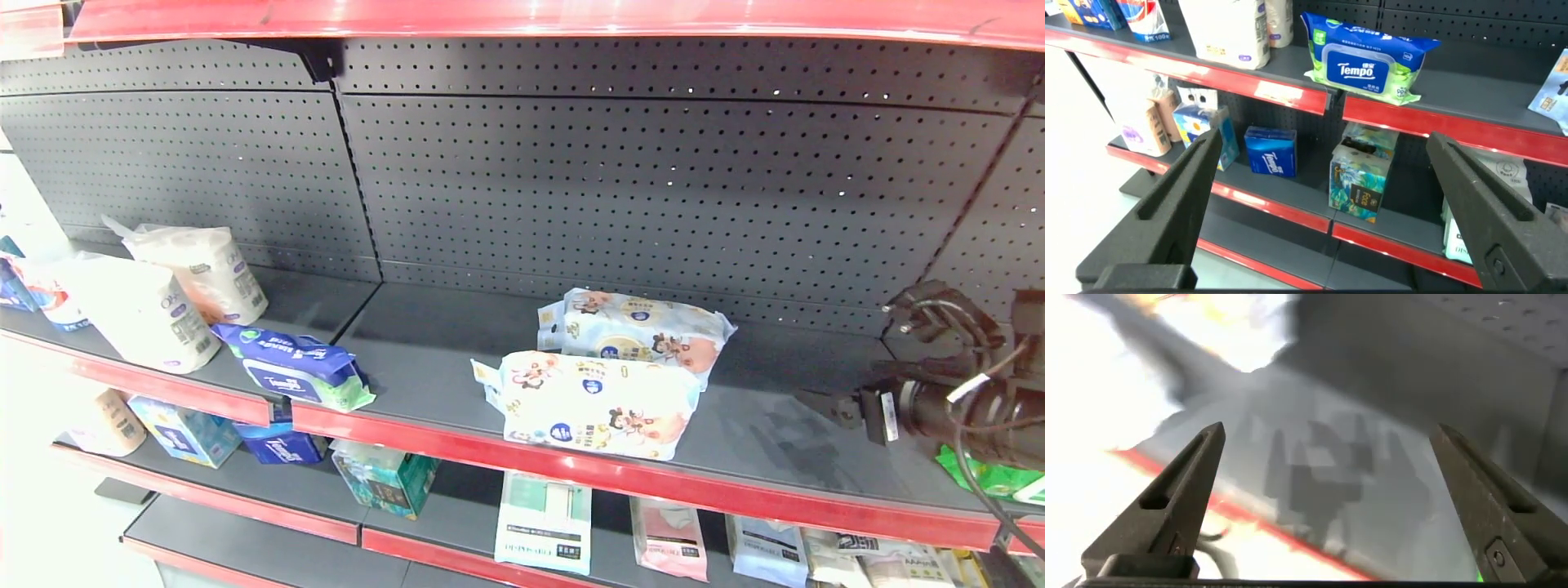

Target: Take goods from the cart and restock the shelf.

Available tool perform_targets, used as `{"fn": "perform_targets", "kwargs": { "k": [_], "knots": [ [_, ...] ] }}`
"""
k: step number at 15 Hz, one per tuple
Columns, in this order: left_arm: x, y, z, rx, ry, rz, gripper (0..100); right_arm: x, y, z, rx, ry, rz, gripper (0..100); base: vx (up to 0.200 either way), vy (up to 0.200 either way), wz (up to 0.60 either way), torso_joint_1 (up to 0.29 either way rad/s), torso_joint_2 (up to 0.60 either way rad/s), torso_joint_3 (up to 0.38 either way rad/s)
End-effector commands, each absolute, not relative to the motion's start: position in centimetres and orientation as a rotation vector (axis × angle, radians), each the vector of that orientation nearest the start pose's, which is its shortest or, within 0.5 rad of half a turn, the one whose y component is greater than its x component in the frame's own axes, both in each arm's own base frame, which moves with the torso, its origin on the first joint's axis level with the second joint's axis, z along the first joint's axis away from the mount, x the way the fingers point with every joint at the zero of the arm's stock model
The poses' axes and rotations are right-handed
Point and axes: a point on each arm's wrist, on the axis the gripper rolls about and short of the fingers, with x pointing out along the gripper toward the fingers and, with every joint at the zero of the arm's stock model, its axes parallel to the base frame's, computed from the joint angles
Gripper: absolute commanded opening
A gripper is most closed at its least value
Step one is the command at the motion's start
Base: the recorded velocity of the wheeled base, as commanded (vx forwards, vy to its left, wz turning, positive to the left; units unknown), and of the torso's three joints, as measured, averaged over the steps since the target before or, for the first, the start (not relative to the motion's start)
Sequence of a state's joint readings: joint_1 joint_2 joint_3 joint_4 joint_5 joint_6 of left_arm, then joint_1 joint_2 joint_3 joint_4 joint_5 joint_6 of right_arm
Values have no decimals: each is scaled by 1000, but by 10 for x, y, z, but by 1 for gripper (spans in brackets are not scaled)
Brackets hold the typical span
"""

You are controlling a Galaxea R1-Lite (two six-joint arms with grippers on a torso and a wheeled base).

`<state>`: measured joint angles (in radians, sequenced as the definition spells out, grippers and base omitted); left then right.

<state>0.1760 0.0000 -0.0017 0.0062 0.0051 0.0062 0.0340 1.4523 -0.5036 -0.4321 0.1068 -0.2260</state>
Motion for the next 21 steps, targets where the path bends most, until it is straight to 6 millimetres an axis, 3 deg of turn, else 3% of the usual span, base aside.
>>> {"fn": "perform_targets", "kwargs": {
  "k": [1,5,6,7,12,16,21],
  "knots": [
    [-23,-4,75,6,5,181,100,188,19,159,-190,421,319,100,0,0,0,0,0,0],
    [-23,-4,75,6,5,183,100,203,66,142,-212,409,656,100,0,0,0,0,0,0],
    [-23,-4,75,6,5,181,100,204,67,142,-214,408,661,100,0,0,0,0,0,0],
    [-23,-4,75,6,5,183,100,219,87,133,-238,358,724,100,0,0,0,0,0,0],
    [-23,-4,75,6,5,183,100,222,89,127,-320,288,934,100,0,0,0,0,0,0],
    [-23,-4,75,6,5,181,100,238,94,109,-390,310,969,100,0,0,0,0,0,0],
    [-23,-4,75,6,5,181,100,251,93,103,-382,330,955,100,0,0,0,0,0,0]
  ]
}}
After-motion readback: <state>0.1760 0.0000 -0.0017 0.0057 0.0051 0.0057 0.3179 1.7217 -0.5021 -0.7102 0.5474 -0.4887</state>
